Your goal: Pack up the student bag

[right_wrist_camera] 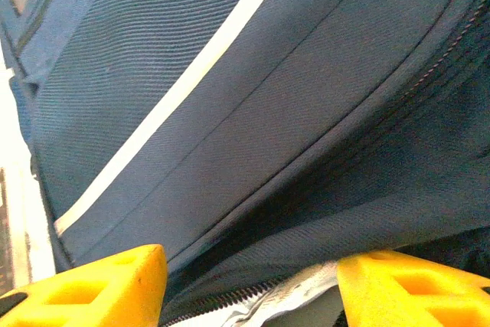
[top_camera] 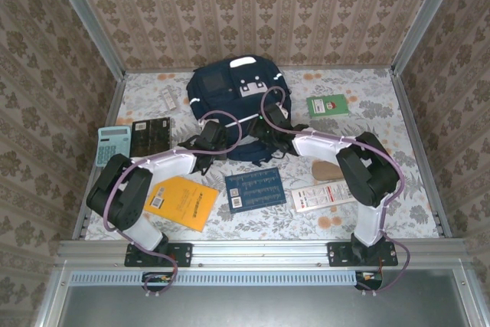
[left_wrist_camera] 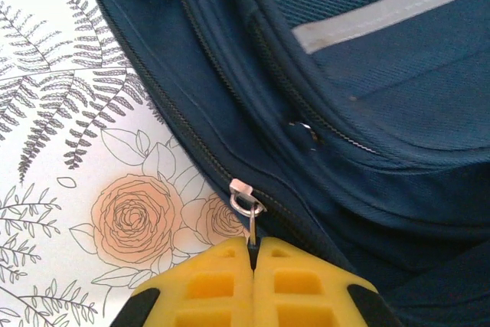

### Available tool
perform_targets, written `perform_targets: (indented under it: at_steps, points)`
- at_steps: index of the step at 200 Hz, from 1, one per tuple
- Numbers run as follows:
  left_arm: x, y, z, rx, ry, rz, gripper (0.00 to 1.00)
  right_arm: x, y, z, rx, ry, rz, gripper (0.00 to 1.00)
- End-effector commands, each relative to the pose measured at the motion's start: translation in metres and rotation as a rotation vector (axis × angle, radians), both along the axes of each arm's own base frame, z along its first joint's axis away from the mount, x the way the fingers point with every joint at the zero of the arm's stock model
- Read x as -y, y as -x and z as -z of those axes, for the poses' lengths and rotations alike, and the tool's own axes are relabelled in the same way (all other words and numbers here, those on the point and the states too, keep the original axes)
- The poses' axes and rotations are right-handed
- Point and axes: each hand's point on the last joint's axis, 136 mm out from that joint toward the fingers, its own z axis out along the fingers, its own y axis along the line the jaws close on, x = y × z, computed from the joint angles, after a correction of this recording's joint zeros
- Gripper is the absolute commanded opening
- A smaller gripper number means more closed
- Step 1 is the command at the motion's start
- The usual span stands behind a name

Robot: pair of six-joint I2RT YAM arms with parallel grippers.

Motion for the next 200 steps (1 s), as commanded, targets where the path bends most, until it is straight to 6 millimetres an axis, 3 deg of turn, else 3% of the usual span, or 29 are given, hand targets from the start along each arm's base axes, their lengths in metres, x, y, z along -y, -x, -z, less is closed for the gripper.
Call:
perform_targets:
  at_steps: [1, 54, 75, 97, 131, 158, 200]
  points:
    - [0.012, -0.003, -0.005, 0.008, 0.017, 0.020, 0.00, -0.033, 0.002, -0.017, 0.026, -0.118, -0.036, 0.61]
    - [0.016, -0.002, -0.006, 0.008, 0.023, 0.028, 0.00, -0.041, 0.000, -0.003, 0.000, -0.142, 0.008, 0.62]
    - [0.016, -0.001, -0.007, 0.012, 0.021, 0.032, 0.00, -0.040, -0.006, -0.002, 0.018, -0.143, 0.033, 0.56]
    - [0.016, -0.002, -0.008, 0.016, 0.016, 0.032, 0.00, -0.033, -0.013, -0.001, 0.029, -0.112, 0.054, 0.34]
    - [0.008, -0.003, -0.009, 0.020, -0.018, 0.010, 0.00, -0.021, -0.015, -0.019, 0.072, -0.057, 0.045, 0.00]
    - [-0.005, -0.006, -0.006, 0.008, -0.037, -0.033, 0.00, -0.001, -0.013, -0.037, 0.116, 0.013, 0.044, 0.00]
    - [-0.045, -0.010, -0.006, 0.001, -0.061, -0.157, 0.00, 0.041, -0.013, -0.050, 0.144, 0.037, 0.078, 0.00]
